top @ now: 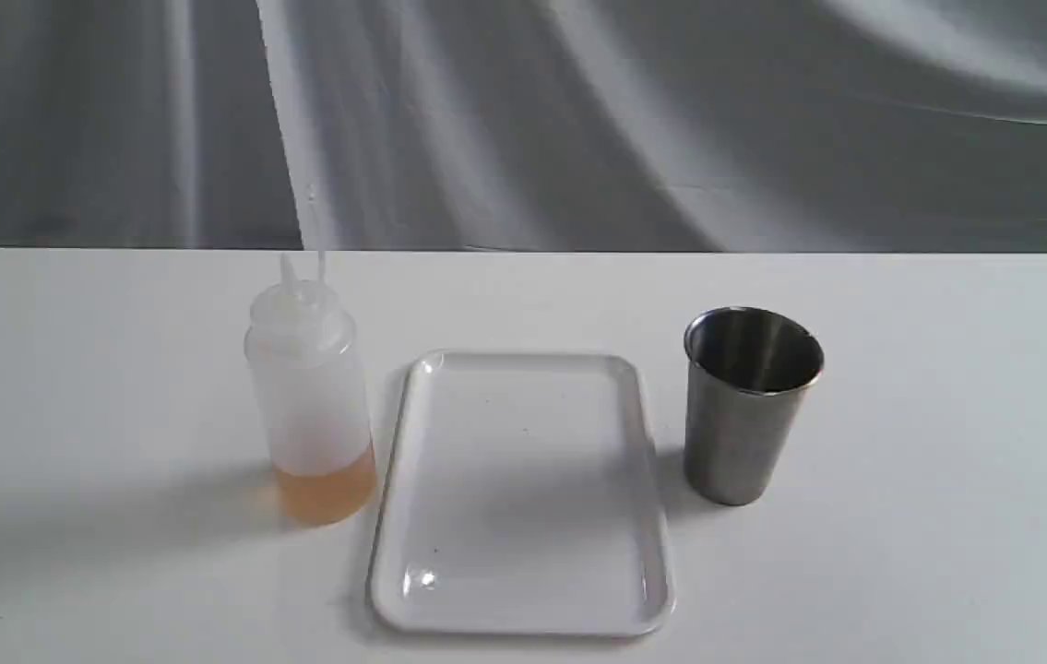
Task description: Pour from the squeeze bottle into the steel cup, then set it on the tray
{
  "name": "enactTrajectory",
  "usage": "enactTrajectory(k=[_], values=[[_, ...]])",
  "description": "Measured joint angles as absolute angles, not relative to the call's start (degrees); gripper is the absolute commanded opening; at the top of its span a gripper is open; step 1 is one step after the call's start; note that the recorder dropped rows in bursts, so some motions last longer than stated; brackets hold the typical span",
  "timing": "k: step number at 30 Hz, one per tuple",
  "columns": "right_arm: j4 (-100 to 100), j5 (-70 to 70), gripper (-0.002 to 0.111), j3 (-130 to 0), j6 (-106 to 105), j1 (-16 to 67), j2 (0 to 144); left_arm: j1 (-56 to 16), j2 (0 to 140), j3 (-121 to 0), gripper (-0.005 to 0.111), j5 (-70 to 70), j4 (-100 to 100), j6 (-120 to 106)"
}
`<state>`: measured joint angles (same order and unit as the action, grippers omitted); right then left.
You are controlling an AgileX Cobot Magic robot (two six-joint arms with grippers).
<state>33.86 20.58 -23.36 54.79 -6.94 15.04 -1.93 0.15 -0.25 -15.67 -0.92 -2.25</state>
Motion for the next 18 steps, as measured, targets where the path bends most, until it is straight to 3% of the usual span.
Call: enactTrajectory(k=[7, 18], values=[[53.24, 21.44, 0.000, -30.65, 70.66, -4.71, 22.63, -1.93, 0.15, -0.26, 0.000, -15.67, -0.92, -2.25], [56.27, 26.54, 0.000, -42.26, 75.84, -4.71, 29.73, -1.93, 0.15, -0.26, 0.000, -15.67, -0.92, -2.25]])
